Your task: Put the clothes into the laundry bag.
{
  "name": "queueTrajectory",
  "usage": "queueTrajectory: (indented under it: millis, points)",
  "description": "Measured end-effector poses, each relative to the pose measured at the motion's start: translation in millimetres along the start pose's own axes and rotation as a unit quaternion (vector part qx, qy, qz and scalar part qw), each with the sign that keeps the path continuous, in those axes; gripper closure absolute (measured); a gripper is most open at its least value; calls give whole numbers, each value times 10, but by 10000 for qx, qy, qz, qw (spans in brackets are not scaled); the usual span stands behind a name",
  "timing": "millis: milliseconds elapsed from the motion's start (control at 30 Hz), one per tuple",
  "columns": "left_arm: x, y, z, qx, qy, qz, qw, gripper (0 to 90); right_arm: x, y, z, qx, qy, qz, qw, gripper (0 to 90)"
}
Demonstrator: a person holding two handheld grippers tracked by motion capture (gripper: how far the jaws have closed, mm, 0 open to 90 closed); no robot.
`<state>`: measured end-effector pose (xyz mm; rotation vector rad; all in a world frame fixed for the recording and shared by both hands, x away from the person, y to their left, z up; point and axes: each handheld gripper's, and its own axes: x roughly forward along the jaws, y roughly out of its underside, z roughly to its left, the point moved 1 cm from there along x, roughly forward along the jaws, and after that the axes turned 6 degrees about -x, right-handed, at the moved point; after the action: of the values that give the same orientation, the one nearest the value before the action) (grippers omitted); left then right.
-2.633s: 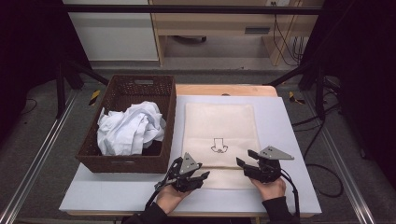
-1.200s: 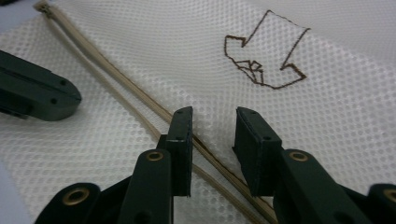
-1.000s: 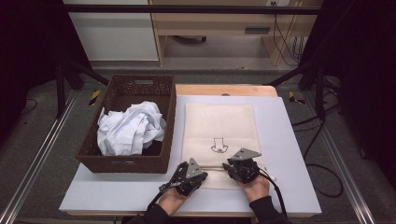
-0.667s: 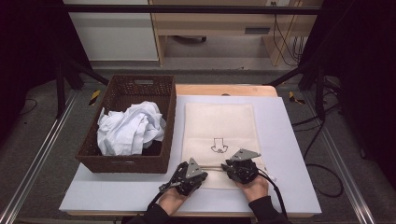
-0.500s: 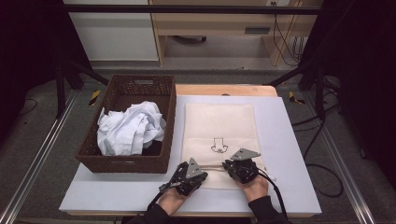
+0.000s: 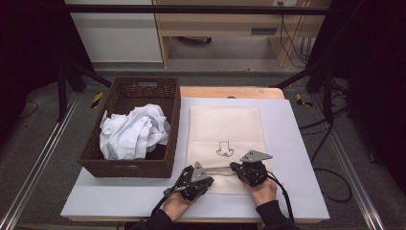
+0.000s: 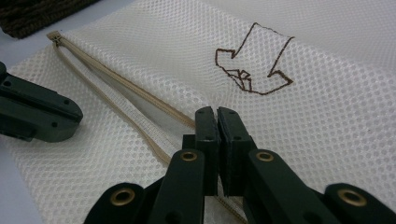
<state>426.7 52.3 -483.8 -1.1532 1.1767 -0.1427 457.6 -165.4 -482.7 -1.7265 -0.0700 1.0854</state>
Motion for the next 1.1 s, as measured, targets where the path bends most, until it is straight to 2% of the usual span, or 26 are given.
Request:
queueTrajectory:
  millis: [67, 133, 267, 367, 433, 500, 567, 667, 700, 800, 833, 867, 967, 1033, 1100]
  points:
    - [-57, -77, -26, 106, -102, -114, 9998, 810, 2, 1, -1, 27, -28, 15, 10000, 877]
    - [-98, -172, -38, 254, -290, -185, 9991, 758, -6, -2, 3, 38, -28, 13, 10000, 877]
    - [-12, -345, -7, 241, -415, -183, 9987, 588, -28, -9, -9, 72, -63, -63, 9999, 876]
    - [146, -408, 50, 207, -519, 45, 9984, 506, -38, -15, -4, 116, -50, -89, 9999, 875]
    - [255, -410, 86, 208, -636, 295, 9973, 472, -45, -16, -8, 142, -65, -104, 9998, 875]
    - [330, -387, 100, 285, -736, 432, 9959, 452, -44, -17, -14, 145, -73, -112, 9998, 876]
    - [358, -378, 100, 359, -821, 502, 9947, 451, -42, -17, -15, 142, -77, -100, 9998, 876]
    - [367, -378, 93, 381, -819, 411, 9951, 485, -44, -21, -16, 166, -76, -112, 9998, 876]
    - [370, -378, 88, 342, -812, 383, 9954, 520, -49, -23, -17, 184, -77, -121, 9997, 876]
    - [346, -367, 101, 399, -875, 384, 9946, 626, -61, -26, -23, 185, -89, -155, 9997, 869]
    - [335, -359, 113, 357, -827, 364, 9953, 687, -57, -24, -26, 201, -110, -158, 9996, 863]
    - [334, -353, 118, 297, -816, 297, 9958, 711, -52, -23, -23, 229, -102, -142, 9996, 846]
    - [314, -353, 136, 307, -784, 289, 9960, 763, -43, -22, -11, 178, 8, -171, 9997, 731]
    - [303, -358, 135, 379, -796, 279, 9957, 788, -43, -24, 1, 209, -20, -197, 9996, 602]
    - [291, -371, 144, 308, -749, 211, 9965, 794, -36, -23, 16, 109, 29, -188, 9998, 537]
